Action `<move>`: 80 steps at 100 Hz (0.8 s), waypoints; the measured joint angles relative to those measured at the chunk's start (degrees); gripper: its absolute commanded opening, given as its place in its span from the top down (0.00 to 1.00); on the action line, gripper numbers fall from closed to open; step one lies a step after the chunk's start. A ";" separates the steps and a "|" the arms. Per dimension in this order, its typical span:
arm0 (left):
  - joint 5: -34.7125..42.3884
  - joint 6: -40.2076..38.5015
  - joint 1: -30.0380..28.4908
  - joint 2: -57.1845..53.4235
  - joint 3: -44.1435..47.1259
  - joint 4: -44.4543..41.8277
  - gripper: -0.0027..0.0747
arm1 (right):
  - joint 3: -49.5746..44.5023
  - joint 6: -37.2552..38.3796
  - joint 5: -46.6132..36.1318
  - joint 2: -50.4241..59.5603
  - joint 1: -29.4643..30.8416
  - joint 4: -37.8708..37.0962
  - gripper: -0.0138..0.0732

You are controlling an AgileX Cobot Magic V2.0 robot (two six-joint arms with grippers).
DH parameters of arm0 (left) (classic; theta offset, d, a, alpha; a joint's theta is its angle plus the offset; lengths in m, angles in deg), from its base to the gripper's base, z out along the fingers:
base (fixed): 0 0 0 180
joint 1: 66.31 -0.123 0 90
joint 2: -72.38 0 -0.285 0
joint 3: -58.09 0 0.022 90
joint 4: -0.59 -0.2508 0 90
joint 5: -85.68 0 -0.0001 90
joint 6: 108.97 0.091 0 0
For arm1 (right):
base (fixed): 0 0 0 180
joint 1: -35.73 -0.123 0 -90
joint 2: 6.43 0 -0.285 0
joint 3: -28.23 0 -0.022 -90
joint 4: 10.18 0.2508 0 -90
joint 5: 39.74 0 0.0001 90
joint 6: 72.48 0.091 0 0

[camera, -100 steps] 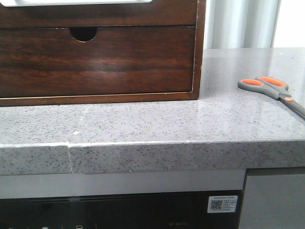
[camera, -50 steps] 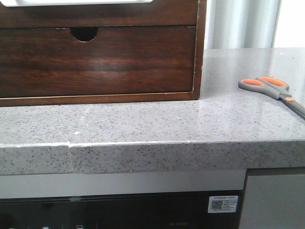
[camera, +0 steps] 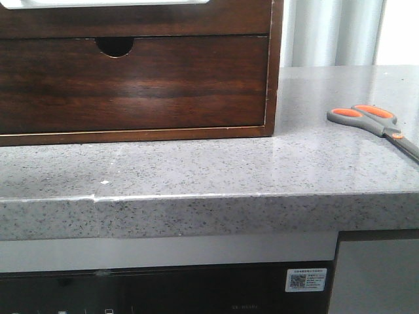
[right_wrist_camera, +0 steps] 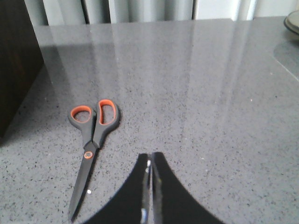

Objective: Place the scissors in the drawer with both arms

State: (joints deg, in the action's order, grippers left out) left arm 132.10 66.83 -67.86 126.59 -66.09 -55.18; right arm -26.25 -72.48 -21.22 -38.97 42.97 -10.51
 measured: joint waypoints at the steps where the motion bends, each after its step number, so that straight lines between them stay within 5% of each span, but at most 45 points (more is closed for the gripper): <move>1: 0.33 0.13 0.00 0.25 0.00 -0.70 0.39 | 0.00 0.00 0.14 0.00 0.00 0.00 0.98; 31: 1.16 7.49 0.28 7.50 -4.16 -9.92 0.49 | 0.00 0.00 0.74 0.00 0.00 0.33 0.98; 80: -25.00 10.37 16.65 11.18 -11.22 -5.54 0.49 | 0.00 0.00 0.77 0.00 0.00 0.33 0.98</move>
State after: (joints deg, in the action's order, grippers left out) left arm 107.10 77.20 -51.21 137.78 -77.31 -60.72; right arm -26.25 -72.48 -20.45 -38.97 42.97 -10.18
